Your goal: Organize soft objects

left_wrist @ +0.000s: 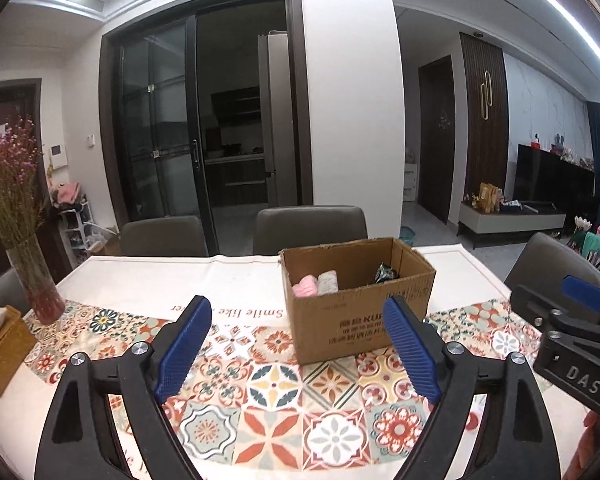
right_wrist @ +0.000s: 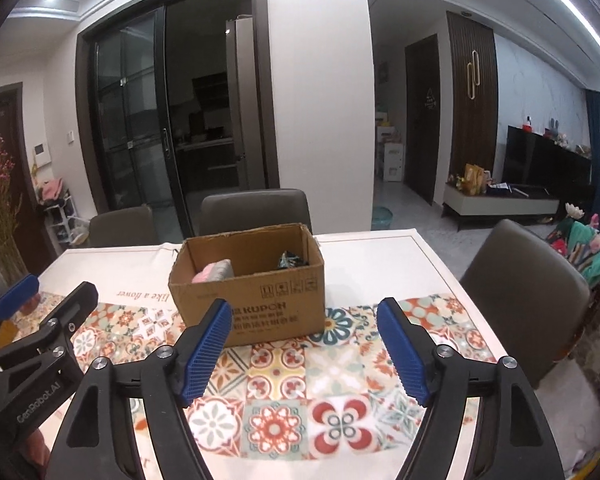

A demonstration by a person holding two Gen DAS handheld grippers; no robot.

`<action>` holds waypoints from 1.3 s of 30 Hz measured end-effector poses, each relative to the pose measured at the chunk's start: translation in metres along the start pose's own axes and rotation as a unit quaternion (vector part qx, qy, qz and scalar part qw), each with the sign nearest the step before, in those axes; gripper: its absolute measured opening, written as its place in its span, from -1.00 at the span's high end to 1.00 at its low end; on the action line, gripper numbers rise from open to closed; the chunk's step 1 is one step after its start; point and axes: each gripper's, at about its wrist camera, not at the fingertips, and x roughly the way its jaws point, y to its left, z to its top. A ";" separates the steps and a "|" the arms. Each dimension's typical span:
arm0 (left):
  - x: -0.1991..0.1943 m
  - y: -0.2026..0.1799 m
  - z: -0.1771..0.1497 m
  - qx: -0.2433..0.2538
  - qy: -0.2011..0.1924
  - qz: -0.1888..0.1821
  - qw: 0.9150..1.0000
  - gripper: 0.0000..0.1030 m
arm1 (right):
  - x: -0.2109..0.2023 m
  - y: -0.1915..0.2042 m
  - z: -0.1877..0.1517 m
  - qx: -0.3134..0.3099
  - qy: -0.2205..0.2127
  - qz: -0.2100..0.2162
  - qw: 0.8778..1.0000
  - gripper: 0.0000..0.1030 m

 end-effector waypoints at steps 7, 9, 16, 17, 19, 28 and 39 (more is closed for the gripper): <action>-0.033 0.001 -0.019 -0.002 -0.017 0.017 1.000 -1.00 | -0.021 -0.008 -0.024 0.014 0.001 0.004 1.000 -0.53; -0.044 0.001 -0.025 0.001 -0.026 0.027 0.999 -1.00 | -0.029 -0.009 -0.033 0.014 -0.001 0.004 1.000 -0.53; -0.066 0.004 -0.046 -0.006 -0.023 0.025 0.999 -1.00 | -0.052 -0.009 -0.054 0.012 -0.009 0.001 1.000 -0.53; -0.069 0.005 -0.049 -0.006 -0.021 0.026 0.999 -1.00 | -0.054 -0.009 -0.056 0.011 -0.009 0.001 1.000 -0.53; -0.072 0.005 -0.054 -0.005 -0.017 0.028 0.999 -1.00 | -0.060 -0.009 -0.062 0.009 -0.011 -0.001 1.000 -0.53; -0.096 0.008 -0.070 -0.007 -0.016 0.028 0.999 -1.00 | -0.085 -0.007 -0.078 0.007 -0.020 -0.002 1.000 -0.53; -0.112 0.008 -0.072 -0.012 -0.026 0.017 0.999 -1.00 | -0.104 -0.009 -0.087 0.012 -0.029 0.004 0.999 -0.60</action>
